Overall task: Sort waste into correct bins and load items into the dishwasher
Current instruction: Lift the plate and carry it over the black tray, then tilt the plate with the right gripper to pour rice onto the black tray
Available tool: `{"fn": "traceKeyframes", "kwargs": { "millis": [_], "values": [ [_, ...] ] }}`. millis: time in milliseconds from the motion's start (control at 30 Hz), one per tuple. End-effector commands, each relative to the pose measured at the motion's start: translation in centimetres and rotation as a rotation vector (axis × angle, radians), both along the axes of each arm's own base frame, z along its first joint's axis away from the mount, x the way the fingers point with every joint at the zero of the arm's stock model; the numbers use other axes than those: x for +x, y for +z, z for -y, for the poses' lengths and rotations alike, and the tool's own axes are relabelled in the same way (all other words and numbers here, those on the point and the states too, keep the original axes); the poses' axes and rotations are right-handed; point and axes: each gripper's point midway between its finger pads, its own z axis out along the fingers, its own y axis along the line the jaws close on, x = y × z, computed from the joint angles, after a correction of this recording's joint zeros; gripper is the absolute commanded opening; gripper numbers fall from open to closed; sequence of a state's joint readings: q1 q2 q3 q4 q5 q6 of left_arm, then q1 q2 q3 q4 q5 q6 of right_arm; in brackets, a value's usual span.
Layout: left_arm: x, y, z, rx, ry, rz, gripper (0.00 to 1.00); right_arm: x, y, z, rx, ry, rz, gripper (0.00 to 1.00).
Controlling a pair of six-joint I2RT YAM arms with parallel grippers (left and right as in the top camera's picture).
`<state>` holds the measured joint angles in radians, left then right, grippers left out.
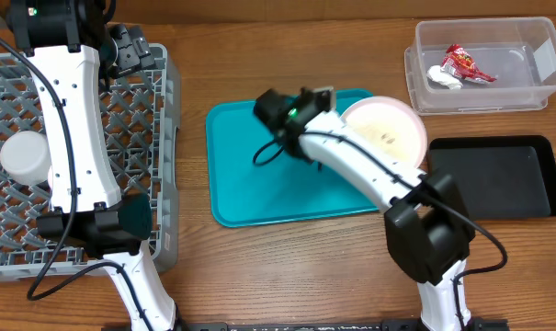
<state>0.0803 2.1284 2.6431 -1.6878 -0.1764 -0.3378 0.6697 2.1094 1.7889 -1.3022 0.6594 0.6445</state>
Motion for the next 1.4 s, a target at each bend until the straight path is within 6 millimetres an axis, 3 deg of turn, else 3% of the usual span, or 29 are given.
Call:
{"fn": "traceKeyframes", "kwargs": {
  "millis": [0, 300, 433, 800, 1167, 1367],
  "values": [
    [0.1, -0.5, 0.0, 0.004, -0.009, -0.017, 1.00, 2.2, 2.1, 1.8, -0.006, -0.071, 0.075, 0.04],
    [0.1, -0.5, 0.0, 0.004, -0.008, -0.017, 1.00, 5.2, 7.2, 8.4, 0.084, -0.283, 0.158, 0.04],
    [0.1, -0.5, 0.0, 0.004, -0.008, -0.018, 1.00, 6.2, 8.4, 11.5, 0.149, -0.369, 0.182, 0.04],
    [0.1, -0.5, 0.1, 0.004, -0.009, -0.017, 1.00, 6.8, 7.4, 21.2, 0.333, -0.627, 0.166, 0.04],
    [0.1, -0.5, 0.1, 0.004, -0.009, -0.017, 1.00, 7.4, 6.6, 25.9, 0.623, -0.732, 0.154, 0.04],
    [0.1, -0.5, 0.0, 0.004, -0.009, -0.017, 1.00, 6.4, 6.5, 28.8, 0.705, -0.811, 0.151, 0.04]
  ]
}}
